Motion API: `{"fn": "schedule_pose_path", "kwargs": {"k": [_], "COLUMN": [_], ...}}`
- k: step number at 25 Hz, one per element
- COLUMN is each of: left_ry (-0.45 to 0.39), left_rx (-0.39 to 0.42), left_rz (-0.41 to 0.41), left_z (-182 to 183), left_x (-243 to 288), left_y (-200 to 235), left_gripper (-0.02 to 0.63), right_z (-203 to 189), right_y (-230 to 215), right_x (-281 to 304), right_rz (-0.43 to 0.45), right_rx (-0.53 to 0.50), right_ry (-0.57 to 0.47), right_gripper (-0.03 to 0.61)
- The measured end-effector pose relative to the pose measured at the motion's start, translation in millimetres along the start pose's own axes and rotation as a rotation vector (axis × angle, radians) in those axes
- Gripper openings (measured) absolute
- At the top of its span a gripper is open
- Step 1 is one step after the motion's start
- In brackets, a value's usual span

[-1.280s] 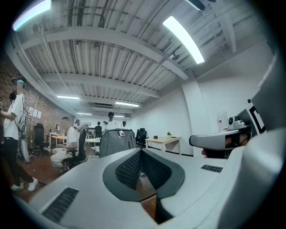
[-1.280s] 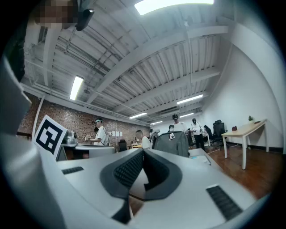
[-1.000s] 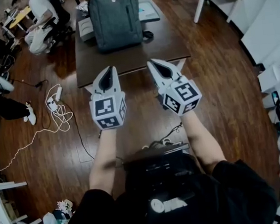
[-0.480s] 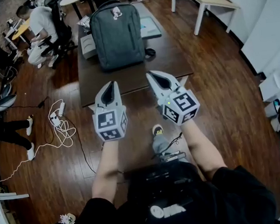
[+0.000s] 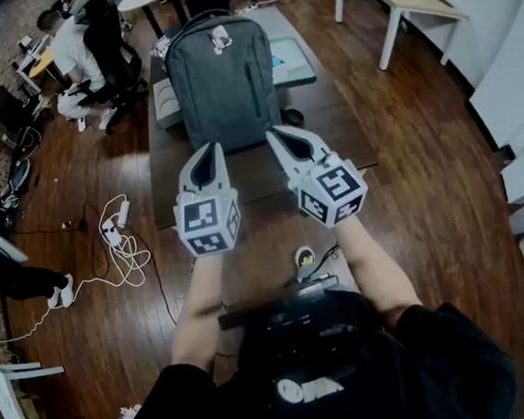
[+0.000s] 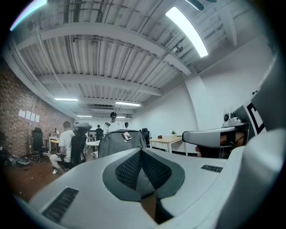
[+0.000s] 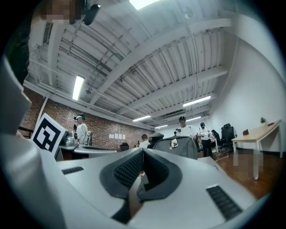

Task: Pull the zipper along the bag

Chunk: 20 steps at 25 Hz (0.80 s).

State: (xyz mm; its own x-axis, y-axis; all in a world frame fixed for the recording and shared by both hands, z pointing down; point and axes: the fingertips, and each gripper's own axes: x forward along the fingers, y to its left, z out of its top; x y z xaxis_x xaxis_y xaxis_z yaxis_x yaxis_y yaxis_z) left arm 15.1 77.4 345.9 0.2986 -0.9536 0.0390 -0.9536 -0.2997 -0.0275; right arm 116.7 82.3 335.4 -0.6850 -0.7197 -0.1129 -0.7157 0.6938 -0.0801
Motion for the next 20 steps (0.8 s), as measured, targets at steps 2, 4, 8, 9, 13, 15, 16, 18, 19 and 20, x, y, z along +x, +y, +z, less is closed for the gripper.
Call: {"fn": "schedule_pose_path", "kwargs": {"k": [2, 4, 8, 9, 13, 15, 16, 18, 19, 20], "left_ry": [0.004, 0.004, -0.001, -0.001, 0.011, 0.022, 0.030, 0.041, 0.041, 0.039], "left_rx": [0.002, 0.002, 0.001, 0.003, 0.016, 0.028, 0.036, 0.047, 0.049, 0.050], "left_rz": [0.003, 0.006, 0.020, 0.024, 0.042, 0.050, 0.053, 0.061, 0.066, 0.071], "left_z": [1.9, 5.2, 11.6, 12.9, 15.6, 13.4, 11.9, 10.3, 10.8, 12.1], "left_x": [16.3, 31.6, 62.3, 69.0, 93.7, 104.7, 109.2, 118.2, 122.9, 127.6], "left_y": [0.9, 1.0, 1.6, 2.8, 7.7, 9.0, 9.0, 8.2, 8.0, 8.3], "left_gripper": [0.000, 0.000, 0.000, 0.000, 0.000, 0.000, 0.000, 0.000, 0.000, 0.000], "right_z": [-0.2, 0.2, 2.7, 3.9, 6.7, 5.5, 4.8, 4.1, 4.2, 4.5], "right_y": [-11.4, -23.8, -52.1, -57.7, -77.9, -87.0, -90.7, -98.2, -102.1, -105.8], "right_x": [9.3, 17.2, 32.1, 36.4, 54.7, 62.3, 65.0, 68.7, 70.6, 72.7], "right_rz": [0.008, 0.016, 0.028, 0.032, 0.053, 0.063, 0.068, 0.075, 0.079, 0.083], "right_rx": [0.003, 0.000, 0.009, 0.009, 0.018, 0.028, 0.035, 0.044, 0.045, 0.046], "right_ry": [0.003, 0.008, 0.014, 0.014, 0.008, 0.003, 0.000, -0.007, -0.011, -0.015], "right_gripper": [0.005, 0.005, 0.005, 0.005, 0.005, 0.005, 0.005, 0.005, 0.005, 0.005]}}
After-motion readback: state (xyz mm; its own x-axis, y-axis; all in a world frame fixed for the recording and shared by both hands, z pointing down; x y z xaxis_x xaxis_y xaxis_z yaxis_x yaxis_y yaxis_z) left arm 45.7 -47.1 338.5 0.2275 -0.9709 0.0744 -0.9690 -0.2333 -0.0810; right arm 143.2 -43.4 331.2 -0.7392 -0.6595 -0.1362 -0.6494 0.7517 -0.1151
